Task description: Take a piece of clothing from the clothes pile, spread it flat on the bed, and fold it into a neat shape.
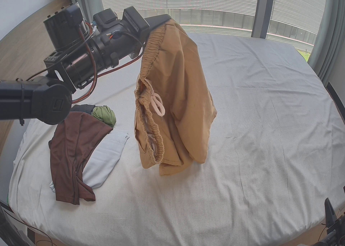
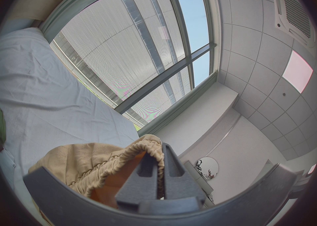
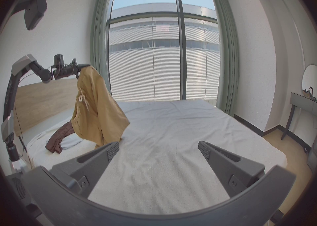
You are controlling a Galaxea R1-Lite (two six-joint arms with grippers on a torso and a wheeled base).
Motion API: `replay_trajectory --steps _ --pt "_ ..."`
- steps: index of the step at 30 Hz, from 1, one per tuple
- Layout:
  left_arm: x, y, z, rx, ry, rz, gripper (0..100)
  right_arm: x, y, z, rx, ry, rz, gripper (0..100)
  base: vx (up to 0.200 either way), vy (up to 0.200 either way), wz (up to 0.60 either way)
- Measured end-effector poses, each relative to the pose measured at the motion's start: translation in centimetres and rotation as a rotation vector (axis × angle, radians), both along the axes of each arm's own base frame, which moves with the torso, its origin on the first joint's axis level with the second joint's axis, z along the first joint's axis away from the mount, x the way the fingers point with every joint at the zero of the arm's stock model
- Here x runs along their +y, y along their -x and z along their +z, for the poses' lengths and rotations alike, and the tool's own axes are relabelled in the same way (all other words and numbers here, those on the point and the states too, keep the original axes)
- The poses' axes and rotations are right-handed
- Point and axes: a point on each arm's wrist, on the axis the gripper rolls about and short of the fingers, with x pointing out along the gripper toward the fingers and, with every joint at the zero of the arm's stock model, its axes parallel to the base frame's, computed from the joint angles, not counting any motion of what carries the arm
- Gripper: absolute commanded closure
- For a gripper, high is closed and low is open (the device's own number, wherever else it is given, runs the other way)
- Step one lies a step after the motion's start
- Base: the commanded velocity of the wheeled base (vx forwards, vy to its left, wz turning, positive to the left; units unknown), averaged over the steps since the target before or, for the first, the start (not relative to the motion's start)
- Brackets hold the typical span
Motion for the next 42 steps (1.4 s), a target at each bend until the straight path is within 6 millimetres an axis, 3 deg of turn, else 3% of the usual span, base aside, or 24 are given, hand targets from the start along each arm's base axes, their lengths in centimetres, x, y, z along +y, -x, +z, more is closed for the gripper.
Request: replay_trajectory --steps 4,11,17,23,31,37,42 --pt "0.0 0.0 -0.1 -0.004 -0.006 0.003 100 0.0 0.4 1.8 -0.093 -0.006 0.004 0 0.000 0.000 0.00" --pt "0.1 0.2 -0.2 -0.015 -0.008 0.002 100 0.0 0.2 7.1 -0.154 -0.029 0.063 0 0.000 0.000 0.00" --pt "0.0 0.3 -0.4 -0.019 -0.010 0.001 100 0.2 -2.9 11.5 -0.094 -0.173 0.168 0 0.000 0.000 0.00" --pt "0.0 0.3 -0.5 -0.021 -0.011 0.001 100 1.2 -8.5 14.8 -0.022 -0.290 0.262 0 0.000 0.000 0.00" --pt "0.0 0.4 -0.5 -0.028 -0.009 0.000 100 3.2 -17.2 15.1 0.063 -0.364 0.335 0 0.000 0.000 0.00" --pt "0.0 0.4 -0.4 -0.037 -0.005 0.000 100 4.8 -24.1 12.7 0.159 -0.436 0.352 0 0.000 0.000 0.00" --pt "0.1 0.3 -0.6 -0.036 -0.007 0.001 100 5.9 -28.8 10.3 0.223 -0.486 0.380 0 0.000 0.000 0.00"
